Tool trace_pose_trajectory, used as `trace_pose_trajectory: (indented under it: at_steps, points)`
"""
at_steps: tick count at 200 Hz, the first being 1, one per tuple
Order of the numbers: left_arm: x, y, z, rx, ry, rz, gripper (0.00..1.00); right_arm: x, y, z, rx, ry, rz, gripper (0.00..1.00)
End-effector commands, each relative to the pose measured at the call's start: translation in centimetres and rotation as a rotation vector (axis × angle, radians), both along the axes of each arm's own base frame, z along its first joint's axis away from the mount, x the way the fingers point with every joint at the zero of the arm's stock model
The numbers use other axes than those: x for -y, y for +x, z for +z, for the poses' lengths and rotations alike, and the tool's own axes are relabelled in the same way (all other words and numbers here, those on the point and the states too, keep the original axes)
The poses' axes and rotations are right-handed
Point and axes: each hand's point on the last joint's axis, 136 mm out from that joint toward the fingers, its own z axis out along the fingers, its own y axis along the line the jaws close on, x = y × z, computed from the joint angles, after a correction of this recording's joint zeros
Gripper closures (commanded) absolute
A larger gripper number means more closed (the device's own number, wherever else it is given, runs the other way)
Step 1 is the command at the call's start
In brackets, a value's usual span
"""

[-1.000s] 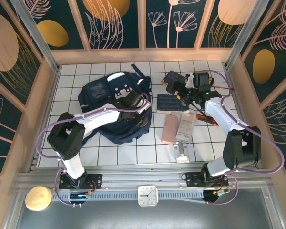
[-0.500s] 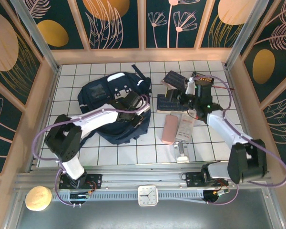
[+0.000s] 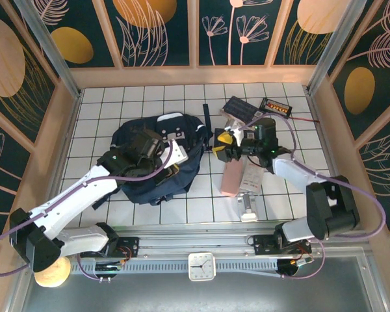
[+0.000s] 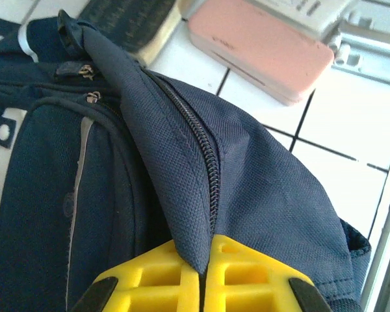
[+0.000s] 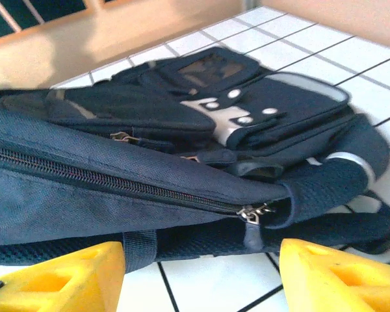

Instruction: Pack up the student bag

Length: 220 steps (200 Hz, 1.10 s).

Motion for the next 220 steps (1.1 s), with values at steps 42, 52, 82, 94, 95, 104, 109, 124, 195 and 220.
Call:
trace_pose_trajectory:
  at_steps: [42, 52, 82, 94, 95, 104, 109, 124, 195, 220]
  points:
    - [-0.7, 0.6, 2.2, 0.052, -0.017, -0.022, 1.00, -3.8, -0.8, -3.4, 0.026, 0.027, 0.163, 0.36]
    - [-0.7, 0.7, 2.4, 0.054, -0.017, -0.021, 1.00, -4.1, -0.4, -3.9, 0.027, 0.024, 0.167, 0.36]
    - [-0.9, 1.1, 2.7, 0.052, -0.016, -0.014, 1.00, -4.5, 0.7, -4.8, 0.013, 0.015, 0.167, 0.36]
    - [-0.9, 1.2, 2.8, 0.050, -0.015, -0.012, 1.00, -4.6, 1.0, -5.0, 0.010, 0.012, 0.170, 0.36]
    - [-0.9, 1.1, 2.8, 0.051, -0.015, -0.013, 1.00, -4.6, 1.0, -5.0, 0.008, 0.012, 0.169, 0.36]
    - [-1.0, 1.2, 2.9, 0.049, -0.013, -0.011, 1.00, -4.7, 1.2, -5.1, 0.007, 0.017, 0.172, 0.36]
    - [-1.0, 1.2, 2.8, 0.047, -0.012, -0.009, 1.00, -4.7, 1.3, -5.2, 0.003, 0.019, 0.170, 0.36]
    - [-1.1, 1.2, 2.9, 0.045, -0.014, -0.008, 1.00, -4.8, 1.6, -5.4, 0.001, 0.024, 0.166, 0.37]
    - [-1.2, 1.2, 2.7, 0.027, -0.013, -0.001, 1.00, -5.2, 3.5, -5.8, -0.009, 0.045, 0.142, 0.39]
    - [-1.2, 1.2, 2.7, 0.027, -0.018, 0.004, 1.00, -5.3, 3.6, -5.8, -0.016, 0.049, 0.144, 0.46]
